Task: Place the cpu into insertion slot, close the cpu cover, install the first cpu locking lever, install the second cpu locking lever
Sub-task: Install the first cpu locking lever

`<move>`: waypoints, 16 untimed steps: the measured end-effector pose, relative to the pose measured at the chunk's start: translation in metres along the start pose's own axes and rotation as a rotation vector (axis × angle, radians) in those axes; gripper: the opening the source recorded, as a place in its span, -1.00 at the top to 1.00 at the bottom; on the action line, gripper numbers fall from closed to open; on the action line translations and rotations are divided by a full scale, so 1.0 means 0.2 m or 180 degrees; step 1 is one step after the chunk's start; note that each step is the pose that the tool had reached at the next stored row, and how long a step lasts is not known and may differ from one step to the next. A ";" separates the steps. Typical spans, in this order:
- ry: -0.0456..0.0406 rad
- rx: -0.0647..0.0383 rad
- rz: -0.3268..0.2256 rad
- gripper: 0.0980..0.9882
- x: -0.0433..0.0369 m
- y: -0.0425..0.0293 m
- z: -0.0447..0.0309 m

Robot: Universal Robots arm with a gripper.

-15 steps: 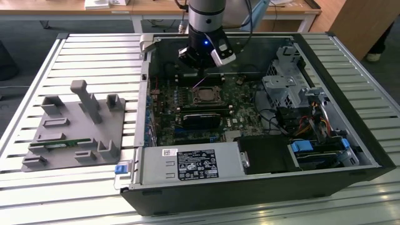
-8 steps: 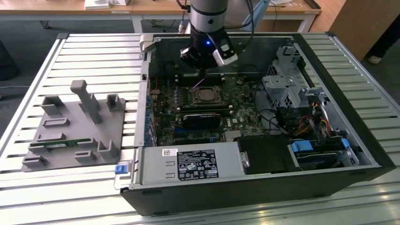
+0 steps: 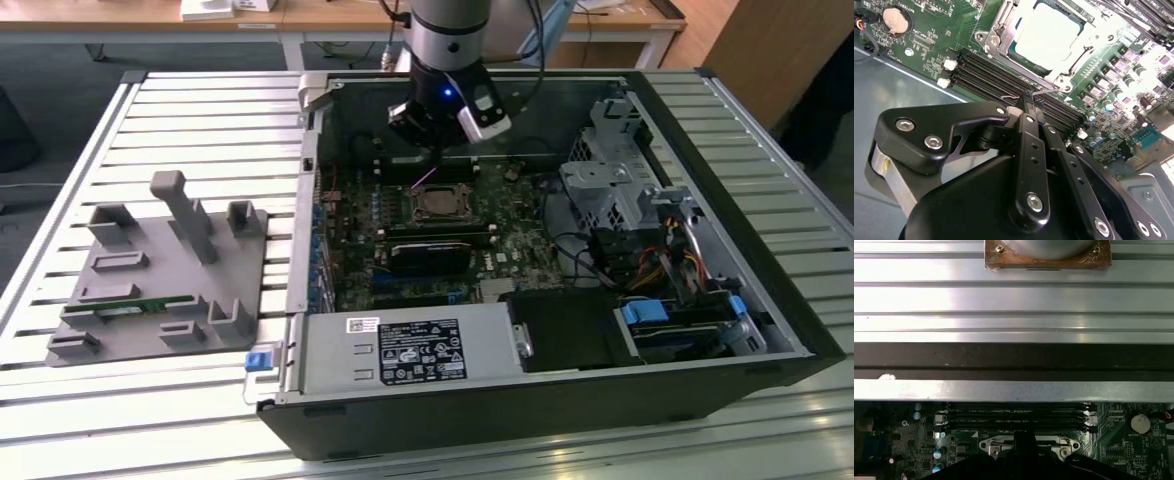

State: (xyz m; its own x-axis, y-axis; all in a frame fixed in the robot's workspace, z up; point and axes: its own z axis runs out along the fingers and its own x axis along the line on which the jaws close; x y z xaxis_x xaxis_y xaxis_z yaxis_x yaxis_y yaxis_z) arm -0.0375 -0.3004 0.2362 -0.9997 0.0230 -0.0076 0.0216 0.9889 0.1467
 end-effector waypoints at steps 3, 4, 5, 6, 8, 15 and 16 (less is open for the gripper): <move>0.0000 0.0000 0.0000 0.98 -0.007 -0.001 0.006; 0.0000 0.0000 0.0000 0.98 -0.009 -0.001 0.008; 0.0000 0.0000 0.0000 0.98 -0.012 -0.001 0.010; 0.0000 0.0000 0.0000 0.98 -0.016 -0.001 0.013; 0.0000 0.0000 0.0000 0.98 -0.024 -0.002 0.018; 0.0000 0.0000 0.0000 0.98 -0.055 -0.004 0.037; 0.0000 0.0000 0.0000 0.98 -0.059 -0.004 0.040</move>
State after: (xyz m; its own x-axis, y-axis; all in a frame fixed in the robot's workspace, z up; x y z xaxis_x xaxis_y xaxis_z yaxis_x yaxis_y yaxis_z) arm -0.0255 -0.3003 0.2282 -0.9997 0.0229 -0.0076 0.0216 0.9890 0.1465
